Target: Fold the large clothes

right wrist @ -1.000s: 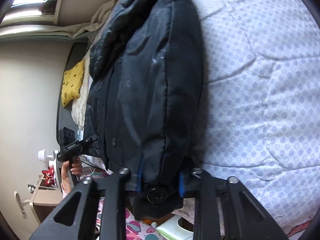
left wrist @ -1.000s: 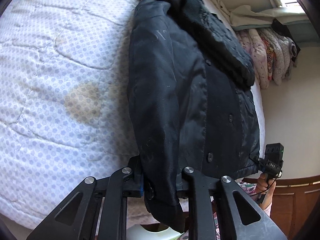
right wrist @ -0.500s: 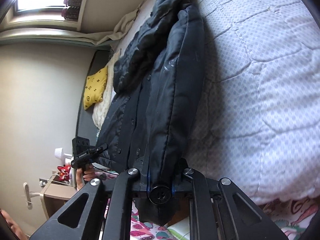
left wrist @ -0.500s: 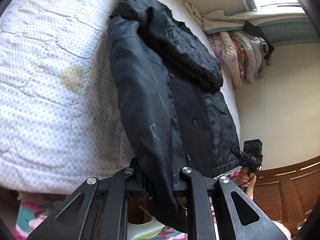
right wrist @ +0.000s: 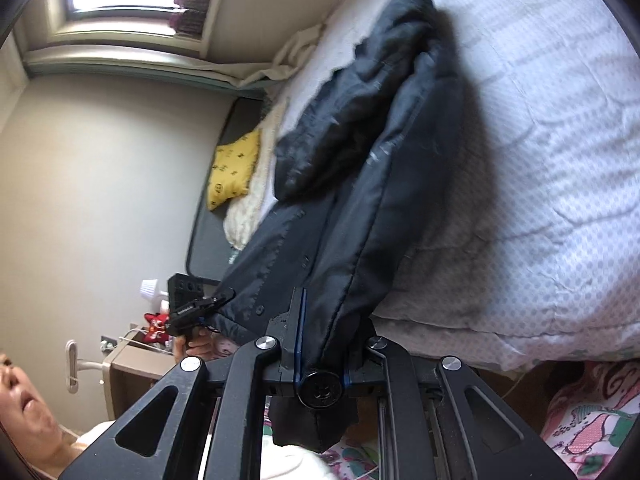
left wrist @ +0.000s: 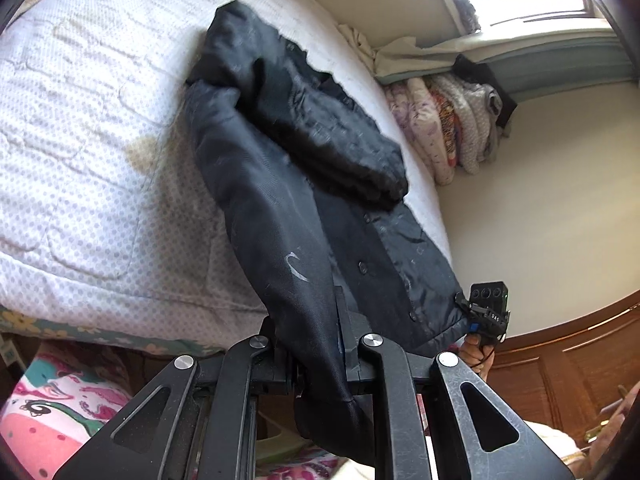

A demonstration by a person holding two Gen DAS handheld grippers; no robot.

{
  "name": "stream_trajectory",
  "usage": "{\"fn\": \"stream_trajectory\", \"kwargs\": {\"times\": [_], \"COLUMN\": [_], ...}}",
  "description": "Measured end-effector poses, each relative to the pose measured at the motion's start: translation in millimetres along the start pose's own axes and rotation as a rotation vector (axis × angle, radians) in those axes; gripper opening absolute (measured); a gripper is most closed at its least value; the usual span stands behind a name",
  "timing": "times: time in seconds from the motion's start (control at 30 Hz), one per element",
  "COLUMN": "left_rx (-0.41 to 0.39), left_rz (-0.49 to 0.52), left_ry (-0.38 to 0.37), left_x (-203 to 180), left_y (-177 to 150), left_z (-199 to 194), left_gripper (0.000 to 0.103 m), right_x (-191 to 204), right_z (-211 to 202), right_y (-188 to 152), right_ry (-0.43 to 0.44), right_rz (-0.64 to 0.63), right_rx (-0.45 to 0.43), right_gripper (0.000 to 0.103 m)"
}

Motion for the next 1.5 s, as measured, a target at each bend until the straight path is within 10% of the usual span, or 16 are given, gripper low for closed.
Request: {"fn": "stream_trajectory", "kwargs": {"times": [0.5, 0.87, 1.17, 1.4, 1.5], "left_rx": [-0.196, -0.209, -0.206, -0.297, -0.405], "left_rz": [-0.037, -0.235, -0.280, -0.289, -0.250], "left_ry": [-0.126, -0.009, 0.080, -0.011, 0.105], "left_x": [-36.3, 34.1, 60.6, 48.1, 45.8], "left_y": [159.5, 249.6, 269.3, 275.9, 279.5], "left_z": [9.8, 96.1, 136.3, 110.4, 83.8], "left_gripper": [0.018, 0.018, 0.026, 0.081, 0.085], "right_x": [42.2, -12.0, -58.2, -56.1, -52.8], "right_z": [12.5, 95.7, 137.5, 125.4, 114.7], "right_y": [133.6, 249.7, 280.7, 288.0, 288.4], "right_ry": [0.078, -0.073, -0.155, -0.120, -0.105], "right_rz": [-0.042, 0.053, 0.147, 0.190, 0.220], "right_rx": [-0.197, -0.232, -0.224, -0.268, -0.287], "right_gripper": [0.009, 0.009, 0.017, 0.053, 0.060]}}
Point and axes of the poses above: each gripper's, at about its wrist camera, not at the fingertips, and z roughly the way its jaws point, x to its left, y to its top, the point moved 7 cm from there along z, roughly the way its jaws point, and after that the axes turned 2 degrees about -y, right-handed, at the moved point
